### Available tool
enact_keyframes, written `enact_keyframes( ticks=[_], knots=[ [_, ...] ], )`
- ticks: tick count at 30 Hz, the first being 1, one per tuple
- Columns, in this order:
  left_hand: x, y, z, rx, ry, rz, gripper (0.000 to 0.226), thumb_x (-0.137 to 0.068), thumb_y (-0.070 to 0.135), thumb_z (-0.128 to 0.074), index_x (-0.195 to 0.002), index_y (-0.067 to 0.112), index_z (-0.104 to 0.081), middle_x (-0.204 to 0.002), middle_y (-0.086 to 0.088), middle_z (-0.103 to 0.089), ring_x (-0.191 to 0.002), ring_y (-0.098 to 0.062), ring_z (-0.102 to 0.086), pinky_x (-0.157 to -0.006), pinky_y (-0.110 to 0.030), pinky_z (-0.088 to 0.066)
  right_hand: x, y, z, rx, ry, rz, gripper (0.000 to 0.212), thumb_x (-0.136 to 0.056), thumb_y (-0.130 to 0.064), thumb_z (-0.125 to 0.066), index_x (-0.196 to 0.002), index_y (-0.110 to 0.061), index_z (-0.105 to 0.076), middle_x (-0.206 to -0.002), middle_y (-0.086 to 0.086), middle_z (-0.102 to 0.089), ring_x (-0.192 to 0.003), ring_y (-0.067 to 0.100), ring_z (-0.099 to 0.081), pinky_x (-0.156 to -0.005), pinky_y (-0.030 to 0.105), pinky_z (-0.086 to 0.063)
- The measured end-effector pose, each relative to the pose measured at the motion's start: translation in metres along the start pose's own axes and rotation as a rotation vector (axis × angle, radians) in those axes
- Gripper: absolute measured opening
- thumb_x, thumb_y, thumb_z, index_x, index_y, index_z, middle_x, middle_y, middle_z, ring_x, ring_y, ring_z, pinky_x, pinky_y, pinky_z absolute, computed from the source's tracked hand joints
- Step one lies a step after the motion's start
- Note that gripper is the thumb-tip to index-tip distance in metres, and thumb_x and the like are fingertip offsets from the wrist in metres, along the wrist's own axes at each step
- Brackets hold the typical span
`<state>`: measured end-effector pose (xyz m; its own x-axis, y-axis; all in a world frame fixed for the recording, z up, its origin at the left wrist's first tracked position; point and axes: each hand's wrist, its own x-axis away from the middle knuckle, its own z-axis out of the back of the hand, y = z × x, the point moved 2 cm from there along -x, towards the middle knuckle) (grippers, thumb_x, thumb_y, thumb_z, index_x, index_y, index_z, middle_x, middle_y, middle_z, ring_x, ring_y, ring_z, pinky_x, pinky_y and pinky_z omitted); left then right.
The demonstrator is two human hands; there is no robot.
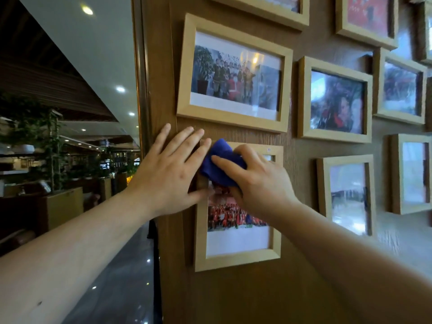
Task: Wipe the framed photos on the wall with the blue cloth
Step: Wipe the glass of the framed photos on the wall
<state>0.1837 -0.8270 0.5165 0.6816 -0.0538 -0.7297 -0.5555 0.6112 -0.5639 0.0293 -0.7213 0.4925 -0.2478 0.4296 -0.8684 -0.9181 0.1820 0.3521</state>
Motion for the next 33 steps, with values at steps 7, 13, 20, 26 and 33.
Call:
enact_keyframes(
  ticks=[7,13,20,26,33],
  knots=[
    [-0.001,-0.003,-0.003,-0.027,-0.004,-0.007,0.097,-0.078,0.079,-0.033,-0.145,0.009,-0.029,-0.152,-0.015,-0.036,-0.142,-0.029,-0.026,-0.117,-0.057,-0.01,0.03,0.028,-0.013,0.064,-0.022,-0.056,0.048,-0.085,-0.039,-0.051,-0.131,-0.023,-0.052,-0.109,0.015,-0.054,-0.083,0.028,-0.055,-0.052,0.033,-0.045],
    [-0.001,-0.002,-0.008,-0.027,0.016,-0.004,0.095,-0.081,0.078,-0.029,-0.144,0.008,-0.029,-0.151,-0.016,-0.036,-0.142,-0.03,-0.027,-0.117,-0.058,-0.009,0.06,0.056,-0.011,0.094,-0.011,-0.232,0.047,-0.081,-0.023,-0.064,-0.127,-0.019,-0.056,-0.106,0.016,-0.054,-0.084,0.032,-0.057,-0.047,0.038,-0.049],
    [-0.001,-0.002,-0.006,-0.041,0.036,0.003,0.091,-0.079,0.071,-0.042,-0.144,0.008,-0.031,-0.149,-0.017,-0.039,-0.141,-0.031,-0.029,-0.117,-0.058,-0.01,0.029,0.002,-0.018,-0.023,-0.023,-0.032,0.051,-0.082,-0.029,-0.053,-0.132,-0.017,-0.051,-0.107,0.016,-0.054,-0.075,0.027,-0.055,-0.045,0.034,-0.046],
    [-0.001,-0.002,-0.006,-0.05,0.031,0.002,0.092,-0.081,0.075,-0.035,-0.144,0.007,-0.032,-0.148,-0.017,-0.04,-0.14,-0.031,-0.03,-0.116,-0.058,-0.01,0.05,0.027,-0.015,0.01,-0.076,0.019,0.051,-0.079,-0.025,-0.06,-0.129,-0.018,-0.054,-0.104,0.014,-0.056,-0.076,0.027,-0.056,-0.049,0.031,-0.045],
    [-0.002,-0.001,-0.007,-0.054,0.014,0.007,0.092,-0.082,0.075,-0.034,-0.144,0.007,-0.031,-0.149,-0.017,-0.039,-0.141,-0.032,-0.029,-0.117,-0.058,-0.008,0.08,0.04,-0.017,0.025,-0.114,0.007,0.049,-0.079,-0.025,-0.064,-0.126,-0.017,-0.056,-0.107,0.013,-0.057,-0.079,0.026,-0.058,-0.05,0.03,-0.047]
  ],
)
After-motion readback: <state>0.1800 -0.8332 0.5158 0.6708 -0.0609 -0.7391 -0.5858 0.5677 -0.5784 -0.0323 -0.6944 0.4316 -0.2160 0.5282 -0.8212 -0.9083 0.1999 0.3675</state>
